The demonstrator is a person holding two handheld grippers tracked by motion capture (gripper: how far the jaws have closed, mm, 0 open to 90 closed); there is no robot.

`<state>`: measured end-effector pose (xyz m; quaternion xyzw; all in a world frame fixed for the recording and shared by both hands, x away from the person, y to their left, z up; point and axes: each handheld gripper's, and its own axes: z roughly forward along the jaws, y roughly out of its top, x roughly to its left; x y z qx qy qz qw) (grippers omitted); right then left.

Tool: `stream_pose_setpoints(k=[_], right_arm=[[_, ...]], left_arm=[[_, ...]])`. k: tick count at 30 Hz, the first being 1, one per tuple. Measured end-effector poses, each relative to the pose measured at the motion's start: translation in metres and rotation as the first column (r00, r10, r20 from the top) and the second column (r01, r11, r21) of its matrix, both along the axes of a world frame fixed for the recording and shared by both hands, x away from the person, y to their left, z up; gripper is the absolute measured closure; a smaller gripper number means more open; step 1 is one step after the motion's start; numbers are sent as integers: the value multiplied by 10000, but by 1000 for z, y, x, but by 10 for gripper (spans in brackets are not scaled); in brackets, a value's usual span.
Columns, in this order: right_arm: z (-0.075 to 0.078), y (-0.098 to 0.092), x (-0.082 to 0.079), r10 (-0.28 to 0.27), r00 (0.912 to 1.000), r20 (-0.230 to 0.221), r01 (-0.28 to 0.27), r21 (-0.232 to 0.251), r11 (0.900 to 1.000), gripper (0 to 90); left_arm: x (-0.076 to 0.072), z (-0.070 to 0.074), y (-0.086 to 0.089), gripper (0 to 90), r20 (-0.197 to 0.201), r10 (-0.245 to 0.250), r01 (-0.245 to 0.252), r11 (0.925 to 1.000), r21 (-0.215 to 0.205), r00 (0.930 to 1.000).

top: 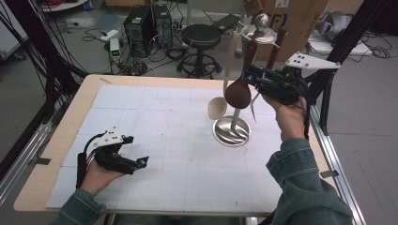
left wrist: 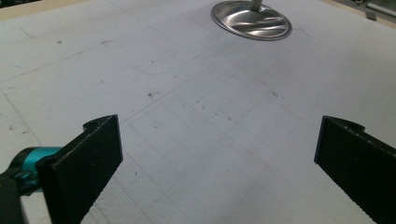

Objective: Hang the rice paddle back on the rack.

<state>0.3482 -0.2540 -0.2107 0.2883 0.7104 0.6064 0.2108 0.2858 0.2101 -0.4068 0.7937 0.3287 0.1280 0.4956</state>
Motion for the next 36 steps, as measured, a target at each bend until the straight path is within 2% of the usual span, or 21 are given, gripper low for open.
stream_pose_setpoints(k=[7,25,36], right_arm=[[-4,-2,-5,42,9999,109,-43,62,10000,641],[-22,-6,-10,128,9999,44,-129,318,9994,589],[-31,-6,-14,50,10000,-1,-50,419,9991,521]], left_arm=[[0,0,0,16,-20,-4,4,10000,18,10000],[-1,-1,-1,16,-64,-12,12,10000,14,10000],[-1,-1,1,16,-53,12,-11,10000,38,10000]])
